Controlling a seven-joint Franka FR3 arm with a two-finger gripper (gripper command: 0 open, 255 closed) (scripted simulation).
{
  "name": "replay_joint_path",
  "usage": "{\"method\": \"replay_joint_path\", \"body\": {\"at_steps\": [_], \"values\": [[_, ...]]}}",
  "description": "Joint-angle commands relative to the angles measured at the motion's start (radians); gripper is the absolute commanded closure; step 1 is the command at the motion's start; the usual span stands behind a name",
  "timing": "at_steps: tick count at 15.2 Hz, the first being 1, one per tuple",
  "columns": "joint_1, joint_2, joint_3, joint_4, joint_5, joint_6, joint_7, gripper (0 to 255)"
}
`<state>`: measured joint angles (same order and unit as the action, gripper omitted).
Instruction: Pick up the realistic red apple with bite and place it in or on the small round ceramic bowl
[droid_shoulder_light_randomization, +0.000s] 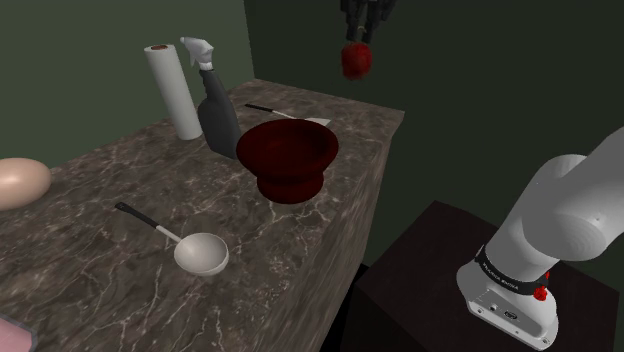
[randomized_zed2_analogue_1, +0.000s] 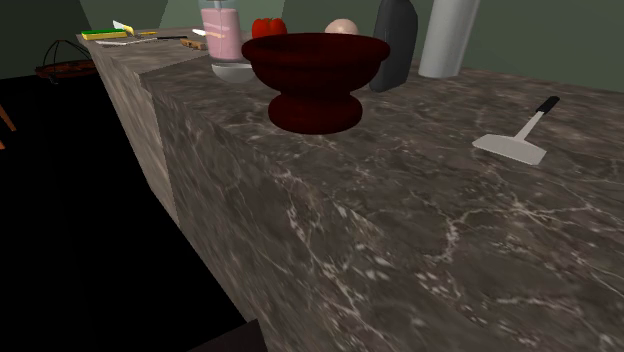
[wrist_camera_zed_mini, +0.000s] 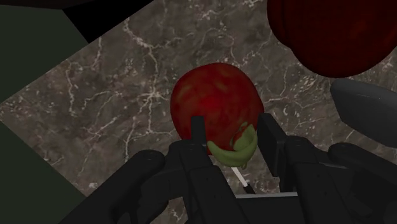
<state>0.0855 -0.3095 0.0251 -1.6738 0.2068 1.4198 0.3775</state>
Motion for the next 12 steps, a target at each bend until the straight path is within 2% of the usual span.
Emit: {"method": "replay_joint_path", "body": {"at_steps": [1, 3, 12], "values": [[0.001, 0.014, 0.0, 0.043, 0.001, -0.029, 0.007, 255], [0.001, 0.023, -0.001, 0.07, 0.001, -0.046, 0.01, 255], [0.077, 0.066, 0.154, 0.165, 0.021, -0.049, 0.248, 255]]}}
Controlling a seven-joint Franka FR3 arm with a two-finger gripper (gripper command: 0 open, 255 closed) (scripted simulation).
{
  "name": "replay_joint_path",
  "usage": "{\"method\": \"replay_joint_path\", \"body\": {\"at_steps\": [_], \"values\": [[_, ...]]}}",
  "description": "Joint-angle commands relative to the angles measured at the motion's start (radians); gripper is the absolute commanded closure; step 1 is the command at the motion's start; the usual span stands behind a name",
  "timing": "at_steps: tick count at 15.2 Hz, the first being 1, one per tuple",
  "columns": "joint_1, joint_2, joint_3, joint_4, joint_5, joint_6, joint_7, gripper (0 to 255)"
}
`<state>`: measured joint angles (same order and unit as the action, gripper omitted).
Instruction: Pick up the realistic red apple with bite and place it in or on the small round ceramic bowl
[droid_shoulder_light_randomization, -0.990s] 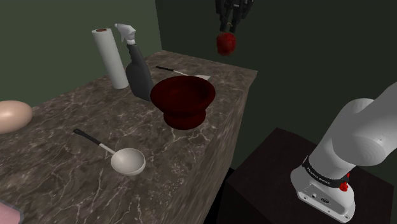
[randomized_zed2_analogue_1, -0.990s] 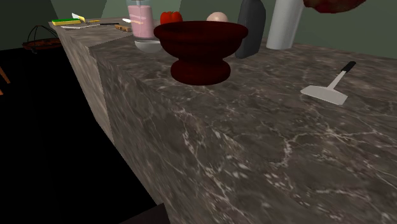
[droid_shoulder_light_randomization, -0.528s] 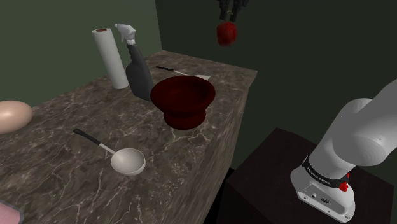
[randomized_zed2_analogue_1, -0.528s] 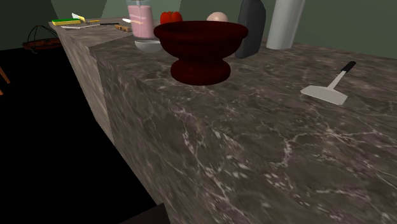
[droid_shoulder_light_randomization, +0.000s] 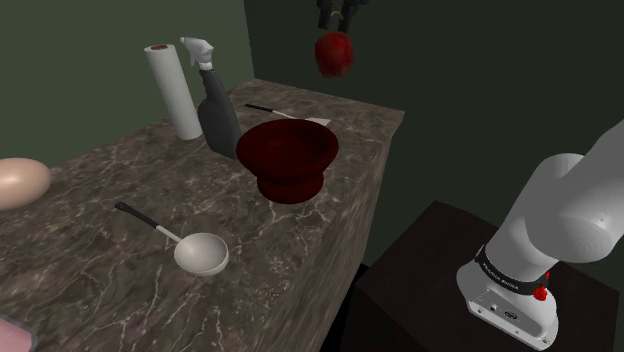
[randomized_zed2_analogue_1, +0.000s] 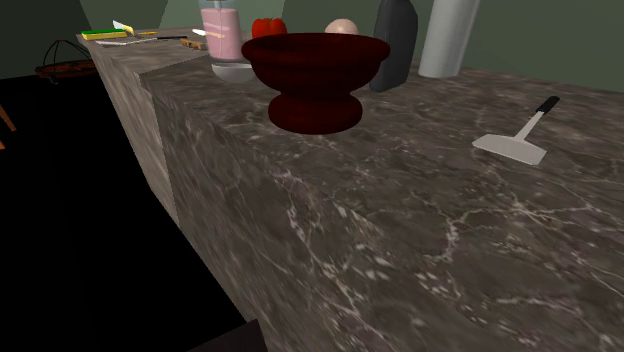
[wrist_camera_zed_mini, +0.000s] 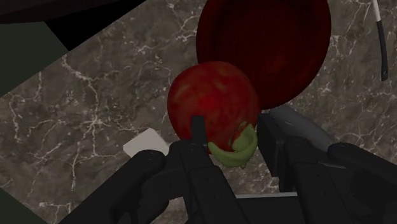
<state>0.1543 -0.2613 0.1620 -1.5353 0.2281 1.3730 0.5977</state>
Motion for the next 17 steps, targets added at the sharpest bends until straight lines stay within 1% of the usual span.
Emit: {"method": "replay_joint_path", "body": {"at_steps": [1, 6, 8, 17], "values": [[0.016, 0.029, 0.035, 0.043, -0.001, -0.003, 0.056, 255], [0.063, 0.105, 0.128, 0.154, -0.018, -0.012, 0.198, 255], [0.091, 0.156, 0.175, 0.224, -0.038, -0.02, 0.27, 255], [0.087, 0.067, 0.162, -0.005, -0.012, 0.119, 0.229, 255]]}}
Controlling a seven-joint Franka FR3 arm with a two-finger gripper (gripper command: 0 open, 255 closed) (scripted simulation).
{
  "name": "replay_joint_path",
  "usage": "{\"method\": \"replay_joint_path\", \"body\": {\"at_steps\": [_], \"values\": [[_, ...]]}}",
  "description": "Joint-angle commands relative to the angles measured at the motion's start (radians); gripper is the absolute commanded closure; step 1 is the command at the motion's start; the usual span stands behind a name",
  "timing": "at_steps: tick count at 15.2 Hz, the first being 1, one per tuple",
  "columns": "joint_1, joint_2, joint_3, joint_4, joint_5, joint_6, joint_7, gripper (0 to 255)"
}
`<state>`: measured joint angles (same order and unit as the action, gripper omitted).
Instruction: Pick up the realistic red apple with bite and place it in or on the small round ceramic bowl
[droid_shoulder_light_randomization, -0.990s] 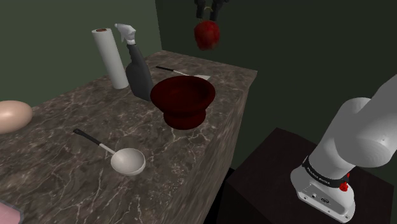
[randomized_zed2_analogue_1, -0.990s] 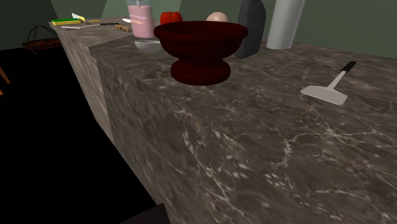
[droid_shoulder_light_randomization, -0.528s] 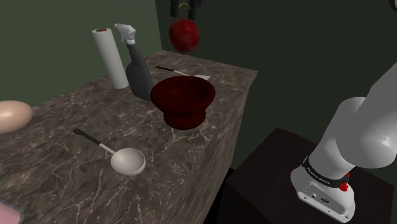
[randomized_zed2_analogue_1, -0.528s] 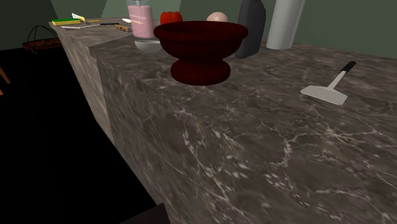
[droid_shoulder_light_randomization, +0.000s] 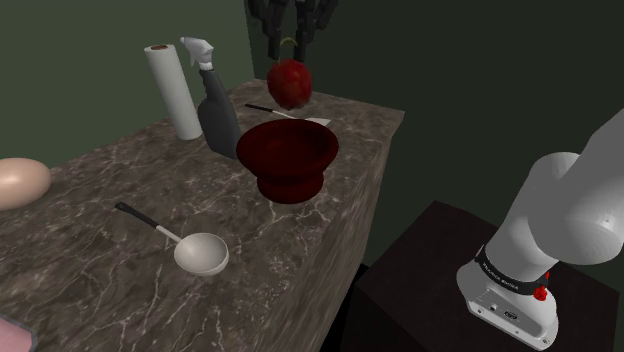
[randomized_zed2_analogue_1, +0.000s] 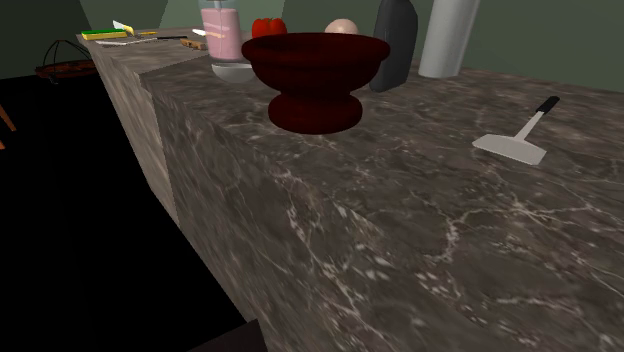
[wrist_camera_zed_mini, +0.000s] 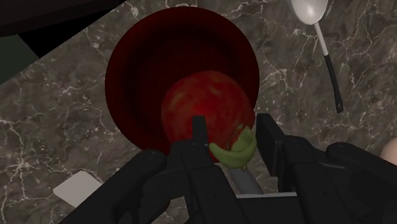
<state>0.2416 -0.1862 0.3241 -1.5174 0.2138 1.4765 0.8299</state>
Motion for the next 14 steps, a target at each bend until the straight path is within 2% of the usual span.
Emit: {"method": "replay_joint_path", "body": {"at_steps": [1, 11, 14], "values": [[0.0, -0.016, -0.001, -0.045, 0.004, 0.03, -0.007, 255], [0.003, -0.076, -0.004, -0.245, 0.023, 0.168, -0.041, 255], [0.003, -0.079, -0.004, -0.257, 0.024, 0.177, -0.043, 255]]}}
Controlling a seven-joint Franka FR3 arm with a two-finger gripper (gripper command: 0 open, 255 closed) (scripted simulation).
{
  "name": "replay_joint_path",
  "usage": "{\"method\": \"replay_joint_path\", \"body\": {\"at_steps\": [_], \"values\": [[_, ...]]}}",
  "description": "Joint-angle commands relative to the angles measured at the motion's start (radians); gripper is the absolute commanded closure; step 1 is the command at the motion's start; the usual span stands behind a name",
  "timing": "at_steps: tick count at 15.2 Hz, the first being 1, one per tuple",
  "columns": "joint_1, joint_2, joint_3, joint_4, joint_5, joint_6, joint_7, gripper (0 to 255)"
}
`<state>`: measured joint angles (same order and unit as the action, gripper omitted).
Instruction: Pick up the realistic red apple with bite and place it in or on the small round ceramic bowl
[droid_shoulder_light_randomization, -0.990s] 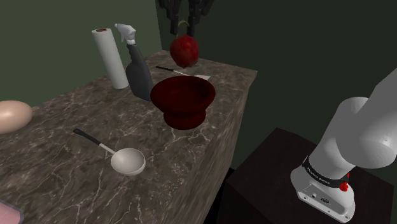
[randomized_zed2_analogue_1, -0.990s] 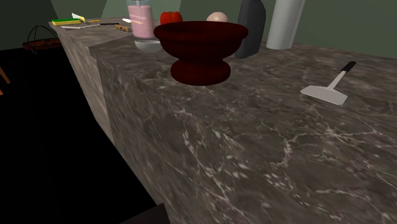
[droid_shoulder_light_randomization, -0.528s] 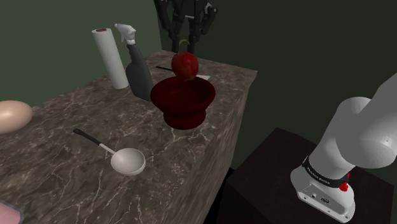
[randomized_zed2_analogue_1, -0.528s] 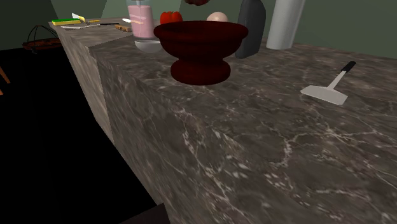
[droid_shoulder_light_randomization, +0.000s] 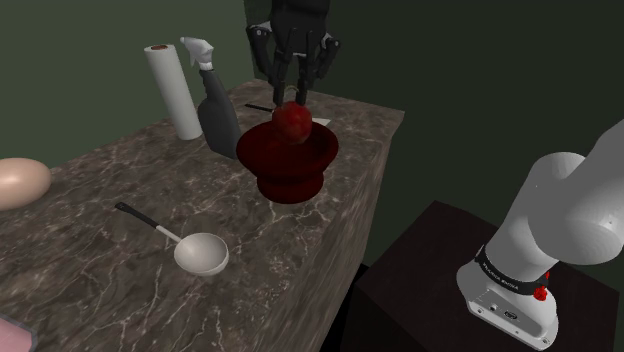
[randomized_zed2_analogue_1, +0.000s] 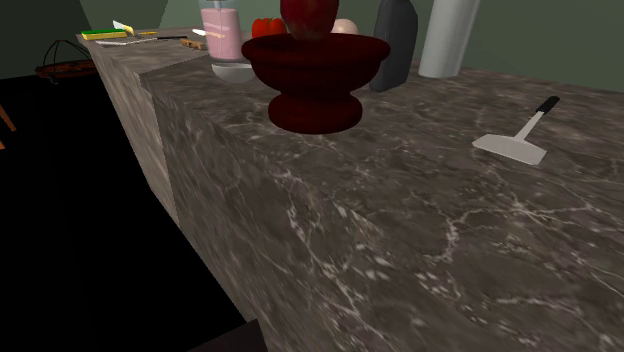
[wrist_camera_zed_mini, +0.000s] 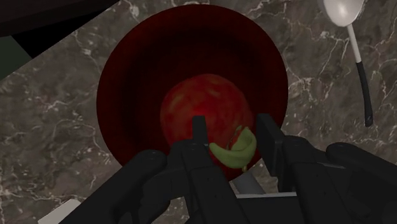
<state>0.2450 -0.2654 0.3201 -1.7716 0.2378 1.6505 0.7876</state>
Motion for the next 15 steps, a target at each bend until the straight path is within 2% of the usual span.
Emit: {"method": "replay_joint_path", "body": {"at_steps": [1, 5, 6, 11, 15], "values": [[0.0, 0.0, 0.0, -0.003, 0.0, 0.003, 0.0, 255], [0.0, 0.0, 0.0, -0.003, 0.0, 0.003, 0.0, 255], [0.0, 0.0, 0.0, -0.003, 0.0, 0.003, 0.0, 0], [0.0, 0.0, 0.0, -0.003, 0.0, 0.003, 0.0, 0], [-0.008, 0.031, -0.013, 0.157, -0.01, -0.127, 0.01, 0]]}}
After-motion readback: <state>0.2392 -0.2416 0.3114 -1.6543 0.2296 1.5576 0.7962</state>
